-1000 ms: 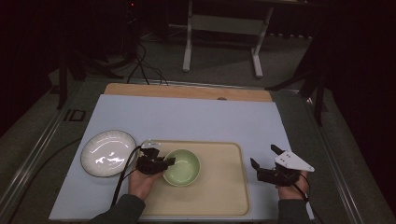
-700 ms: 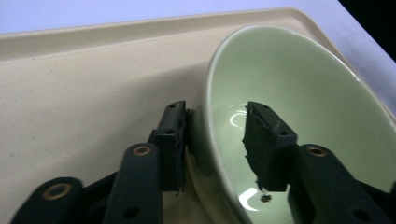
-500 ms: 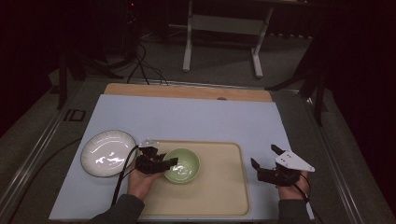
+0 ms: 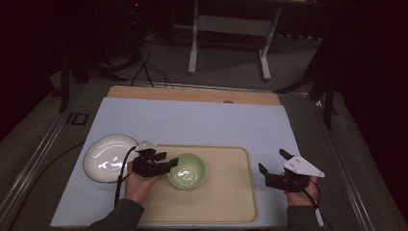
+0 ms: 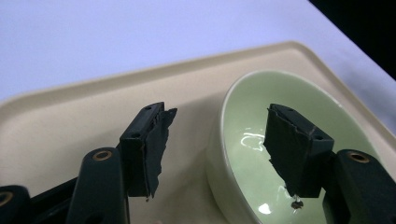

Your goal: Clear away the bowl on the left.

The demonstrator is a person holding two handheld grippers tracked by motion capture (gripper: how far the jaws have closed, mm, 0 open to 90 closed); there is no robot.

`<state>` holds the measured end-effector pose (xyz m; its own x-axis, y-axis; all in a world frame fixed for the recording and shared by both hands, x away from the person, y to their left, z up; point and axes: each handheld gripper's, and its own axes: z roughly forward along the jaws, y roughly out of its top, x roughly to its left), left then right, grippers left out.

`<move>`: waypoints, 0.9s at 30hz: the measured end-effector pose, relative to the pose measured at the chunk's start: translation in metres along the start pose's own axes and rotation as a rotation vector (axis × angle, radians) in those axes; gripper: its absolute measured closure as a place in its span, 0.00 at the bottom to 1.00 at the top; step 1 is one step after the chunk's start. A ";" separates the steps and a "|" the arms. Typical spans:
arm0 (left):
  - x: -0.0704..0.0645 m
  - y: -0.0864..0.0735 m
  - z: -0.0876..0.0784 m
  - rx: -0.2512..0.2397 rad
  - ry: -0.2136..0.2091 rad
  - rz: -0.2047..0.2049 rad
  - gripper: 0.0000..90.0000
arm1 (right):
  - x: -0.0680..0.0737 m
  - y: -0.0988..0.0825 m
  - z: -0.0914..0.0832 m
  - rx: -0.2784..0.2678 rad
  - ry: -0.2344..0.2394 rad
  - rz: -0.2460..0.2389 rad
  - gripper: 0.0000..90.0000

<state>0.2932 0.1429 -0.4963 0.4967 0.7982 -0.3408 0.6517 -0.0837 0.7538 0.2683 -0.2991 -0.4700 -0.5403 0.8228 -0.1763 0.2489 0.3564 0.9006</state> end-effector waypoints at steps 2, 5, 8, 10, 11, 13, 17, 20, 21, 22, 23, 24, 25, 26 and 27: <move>0.001 0.002 -0.005 -0.018 0.010 0.009 0.42 | 0.000 0.000 0.000 0.000 0.001 0.000 0.12; 0.003 0.004 -0.012 -0.038 0.029 0.018 0.41 | 0.000 0.000 0.000 -0.001 0.001 0.000 0.12; 0.006 0.005 -0.019 -0.052 0.045 0.024 0.41 | 0.000 0.000 0.000 -0.002 0.002 0.002 0.12; 0.008 0.007 -0.024 -0.057 0.081 0.040 0.41 | 0.000 0.000 0.000 -0.002 0.002 0.000 0.12; 0.009 0.007 -0.026 -0.055 0.103 0.055 0.41 | 0.000 0.000 0.000 -0.002 0.002 0.001 0.12; 0.011 0.008 -0.031 -0.057 0.139 0.075 0.41 | 0.000 0.000 0.000 -0.002 0.003 0.000 0.12; 0.014 0.011 -0.042 -0.071 0.216 0.117 0.40 | 0.000 0.000 0.000 -0.002 0.004 0.001 0.12; 0.019 0.013 -0.051 -0.084 0.262 0.135 0.40 | 0.000 0.000 0.000 -0.001 0.005 0.000 0.12; 0.022 0.014 -0.055 -0.094 0.273 0.134 0.40 | 0.000 0.000 0.000 -0.001 0.005 -0.001 0.12; 0.023 0.014 -0.058 -0.099 0.281 0.132 0.40 | 0.000 0.000 0.000 -0.001 0.005 -0.001 0.12; 0.026 0.014 -0.061 -0.108 0.288 0.130 0.40 | 0.000 0.000 0.000 -0.001 0.005 -0.001 0.12; 0.029 0.014 -0.066 -0.119 0.296 0.122 0.40 | 0.000 0.000 -0.001 -0.002 0.005 0.001 0.12; 0.032 0.014 -0.069 -0.125 0.307 0.116 0.39 | 0.000 0.000 -0.001 -0.001 0.005 0.002 0.12; 0.035 0.014 -0.073 -0.132 0.319 0.111 0.39 | 0.000 0.000 -0.001 -0.001 0.005 0.002 0.12; 0.037 0.014 -0.075 -0.136 0.327 0.109 0.39 | 0.000 0.000 -0.001 -0.001 0.006 0.001 0.12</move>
<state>0.2776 0.2164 -0.4559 0.3350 0.9393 -0.0733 0.5117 -0.1160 0.8513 0.2680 -0.2995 -0.4698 -0.5447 0.8206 -0.1732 0.2486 0.3552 0.9011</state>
